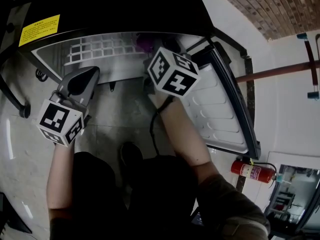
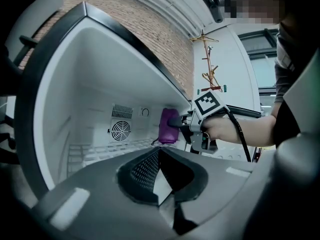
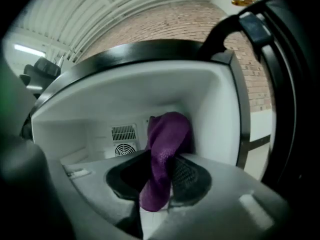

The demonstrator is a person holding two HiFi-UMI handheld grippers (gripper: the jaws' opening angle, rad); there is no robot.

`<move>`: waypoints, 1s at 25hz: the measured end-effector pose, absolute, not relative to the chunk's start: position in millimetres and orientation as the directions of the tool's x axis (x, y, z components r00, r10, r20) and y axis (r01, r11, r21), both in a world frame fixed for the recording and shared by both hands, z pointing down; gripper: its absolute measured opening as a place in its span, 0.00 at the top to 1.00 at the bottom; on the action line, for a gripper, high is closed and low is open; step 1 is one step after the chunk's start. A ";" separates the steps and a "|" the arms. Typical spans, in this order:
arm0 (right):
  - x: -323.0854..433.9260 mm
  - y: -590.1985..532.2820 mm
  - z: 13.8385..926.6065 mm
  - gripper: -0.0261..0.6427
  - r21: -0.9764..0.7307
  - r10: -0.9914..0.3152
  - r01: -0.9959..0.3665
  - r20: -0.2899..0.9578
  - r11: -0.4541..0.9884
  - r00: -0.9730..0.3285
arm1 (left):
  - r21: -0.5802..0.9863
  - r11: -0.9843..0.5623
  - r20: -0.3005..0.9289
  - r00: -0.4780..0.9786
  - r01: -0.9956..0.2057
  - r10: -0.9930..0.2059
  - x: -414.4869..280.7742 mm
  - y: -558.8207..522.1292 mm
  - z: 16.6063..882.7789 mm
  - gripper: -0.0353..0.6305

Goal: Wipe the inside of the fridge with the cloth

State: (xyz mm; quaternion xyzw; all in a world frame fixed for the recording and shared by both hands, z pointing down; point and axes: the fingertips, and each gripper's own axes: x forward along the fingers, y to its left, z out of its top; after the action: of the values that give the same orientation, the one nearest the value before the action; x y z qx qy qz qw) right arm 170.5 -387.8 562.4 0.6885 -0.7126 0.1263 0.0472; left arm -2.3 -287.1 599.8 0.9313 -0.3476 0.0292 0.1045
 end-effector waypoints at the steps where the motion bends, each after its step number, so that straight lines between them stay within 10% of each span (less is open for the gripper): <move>1: 172.8 -386.7 565.5 0.83 -0.121 -0.968 -0.993 0.249 0.008 -0.038 | 0.174 -0.740 0.122 0.760 -0.650 -0.638 -0.7 -287.0 599.4 0.92; 16: 184.2 -361.0 633.8 0.83 -0.287 -0.884 -0.953 0.465 -0.097 -0.050 | 0.177 -0.745 0.142 0.766 -0.643 -0.627 -1.7 -277.7 606.2 0.92; 25: 59.3 -299.1 683.5 0.83 -0.306 -0.735 -0.875 0.478 0.375 -0.482 | 0.162 -0.700 0.138 0.718 -0.696 -0.682 -59.1 -260.2 634.2 0.92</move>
State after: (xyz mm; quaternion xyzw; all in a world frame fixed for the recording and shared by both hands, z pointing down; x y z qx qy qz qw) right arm 59.3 -299.1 683.5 0.4916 -0.8186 0.2660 0.1319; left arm -59.1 -260.2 634.2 0.9213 -0.3739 0.0338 0.1015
